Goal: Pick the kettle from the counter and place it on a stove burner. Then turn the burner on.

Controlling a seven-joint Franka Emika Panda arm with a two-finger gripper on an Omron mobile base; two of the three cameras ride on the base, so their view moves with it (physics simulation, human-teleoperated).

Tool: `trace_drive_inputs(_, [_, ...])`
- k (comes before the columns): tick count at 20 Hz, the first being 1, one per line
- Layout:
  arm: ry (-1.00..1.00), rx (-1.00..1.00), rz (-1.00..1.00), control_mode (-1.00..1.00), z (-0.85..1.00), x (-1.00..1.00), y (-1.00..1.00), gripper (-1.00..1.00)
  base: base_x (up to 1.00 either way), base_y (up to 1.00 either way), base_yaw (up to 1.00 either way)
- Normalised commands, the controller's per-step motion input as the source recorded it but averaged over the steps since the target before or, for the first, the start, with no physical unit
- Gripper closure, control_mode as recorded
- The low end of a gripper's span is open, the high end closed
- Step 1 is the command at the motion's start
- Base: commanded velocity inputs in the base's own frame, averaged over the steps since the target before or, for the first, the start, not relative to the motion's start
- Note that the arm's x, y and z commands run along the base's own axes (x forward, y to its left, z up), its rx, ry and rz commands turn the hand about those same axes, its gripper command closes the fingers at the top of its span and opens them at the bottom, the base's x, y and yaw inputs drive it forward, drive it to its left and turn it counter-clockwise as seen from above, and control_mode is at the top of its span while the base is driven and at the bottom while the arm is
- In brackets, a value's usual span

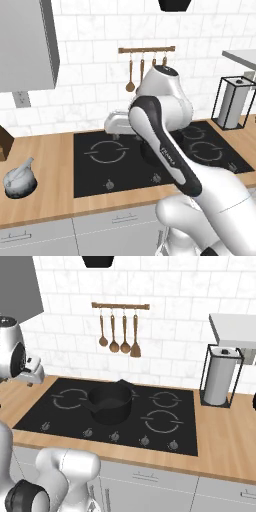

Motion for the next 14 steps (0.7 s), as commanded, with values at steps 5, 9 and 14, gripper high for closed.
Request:
trace_drive_inputs(5, [-0.01, 0.27, 0.04, -1.00, -0.01, -0.59, 0.95, -1.00, 0.00, 0.00, 0.00])
trace_drive_inputs(9, [0.00, 0.20, 0.01, -1.00, -0.27, -0.18, 0.99, -1.00, 0.00, 0.00, 0.00])
trace_drive_inputs(14, [0.00, 0.09, 0.00, -1.00, -0.33, 0.00, 1.00, -1.00, 0.00, 0.00, 0.00])
